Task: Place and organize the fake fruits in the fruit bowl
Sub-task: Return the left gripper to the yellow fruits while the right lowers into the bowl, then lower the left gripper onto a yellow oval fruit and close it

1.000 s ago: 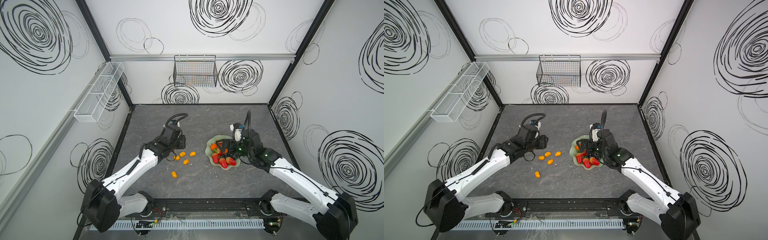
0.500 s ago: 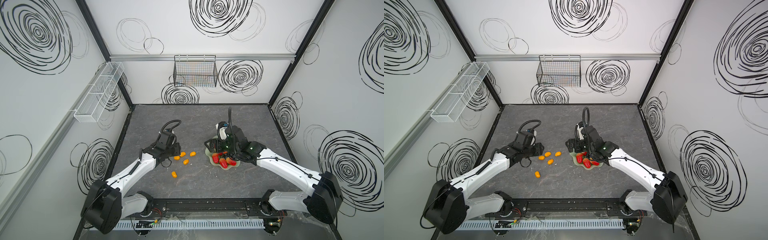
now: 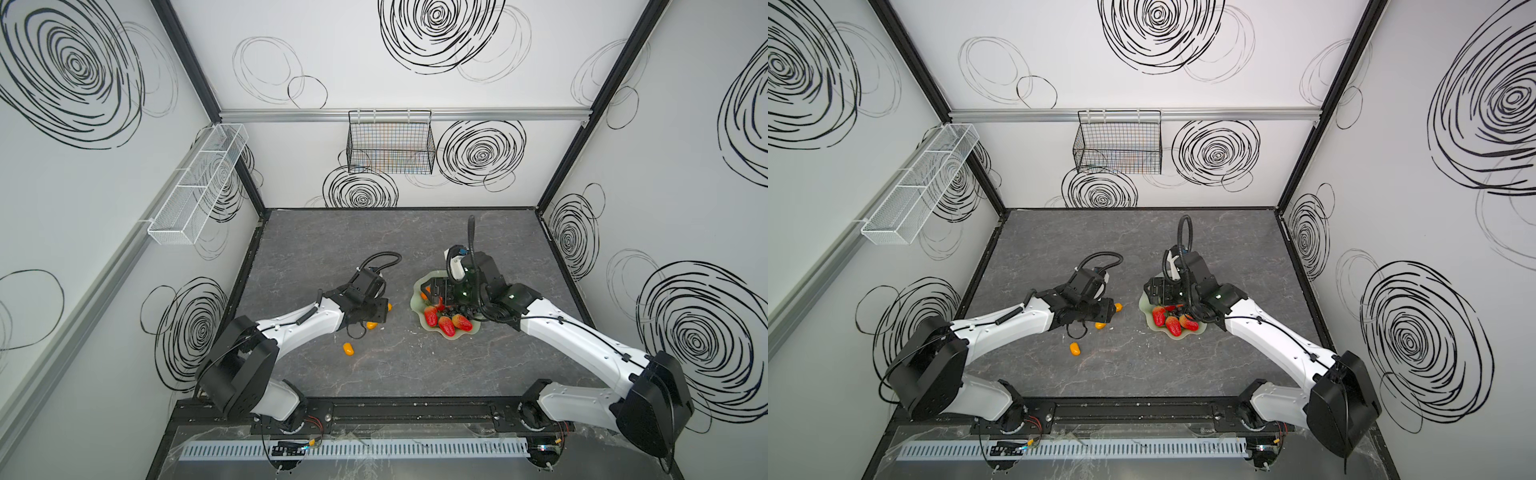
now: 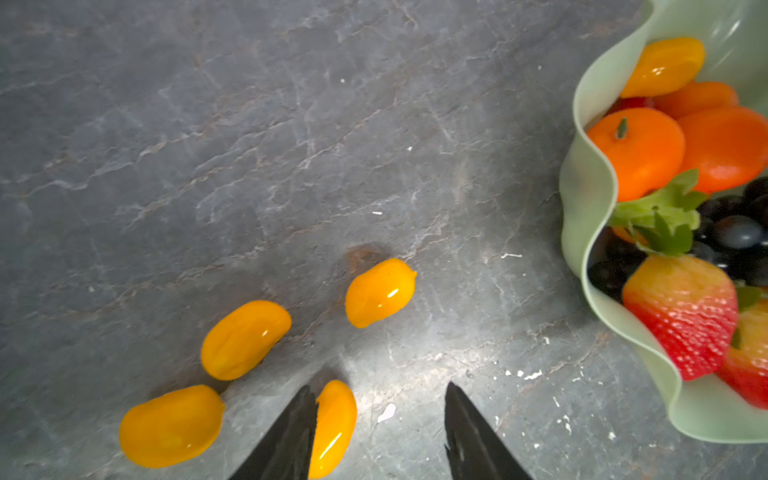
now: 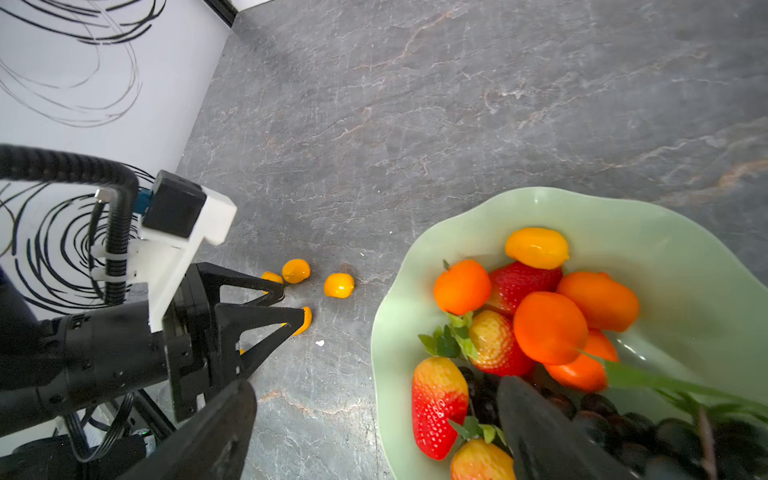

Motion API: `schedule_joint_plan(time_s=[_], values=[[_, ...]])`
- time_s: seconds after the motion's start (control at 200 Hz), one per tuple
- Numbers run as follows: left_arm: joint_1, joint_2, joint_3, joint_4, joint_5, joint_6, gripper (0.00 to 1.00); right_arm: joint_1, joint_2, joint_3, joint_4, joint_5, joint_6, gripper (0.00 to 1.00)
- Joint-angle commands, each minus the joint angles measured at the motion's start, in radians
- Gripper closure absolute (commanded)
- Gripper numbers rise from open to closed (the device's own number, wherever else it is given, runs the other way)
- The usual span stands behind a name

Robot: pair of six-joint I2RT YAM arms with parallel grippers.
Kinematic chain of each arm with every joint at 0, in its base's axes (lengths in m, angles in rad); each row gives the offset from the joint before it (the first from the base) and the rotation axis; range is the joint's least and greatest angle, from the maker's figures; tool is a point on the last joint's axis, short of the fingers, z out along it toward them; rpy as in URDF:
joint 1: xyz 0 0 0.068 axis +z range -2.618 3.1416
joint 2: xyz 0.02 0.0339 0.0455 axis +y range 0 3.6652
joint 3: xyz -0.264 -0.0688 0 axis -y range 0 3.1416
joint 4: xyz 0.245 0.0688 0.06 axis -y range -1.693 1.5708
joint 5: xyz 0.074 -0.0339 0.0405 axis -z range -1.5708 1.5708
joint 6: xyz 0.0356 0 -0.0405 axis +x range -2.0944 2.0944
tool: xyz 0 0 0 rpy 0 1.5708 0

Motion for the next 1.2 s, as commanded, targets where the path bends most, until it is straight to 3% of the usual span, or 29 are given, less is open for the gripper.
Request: schedule_joint_plan(time_s=[0.0, 0.15, 0.505, 0.835, 1.196], values=[[-0.011, 0.046, 0.056, 0.021, -0.042, 0.059, 0.52, -0.073, -0.044, -0.048, 0.007, -0.118, 0.017, 0.05], [-0.017, 0.096, 0.091, 0.025, -0.065, 0.081, 0.47, -0.128, -0.101, -0.069, -0.034, -0.133, -0.030, 0.05], [-0.016, 0.216, 0.162, 0.028, -0.065, 0.122, 0.41, -0.139, -0.123, -0.045, -0.100, -0.149, -0.102, 0.06], [-0.020, 0.295, 0.202, 0.012, -0.037, 0.149, 0.41, -0.140, -0.122, -0.042, -0.098, -0.163, -0.103, 0.06], [-0.040, 0.318, 0.212, -0.032, -0.107, 0.147, 0.50, -0.139, -0.129, -0.047, -0.093, -0.170, -0.109, 0.06]])
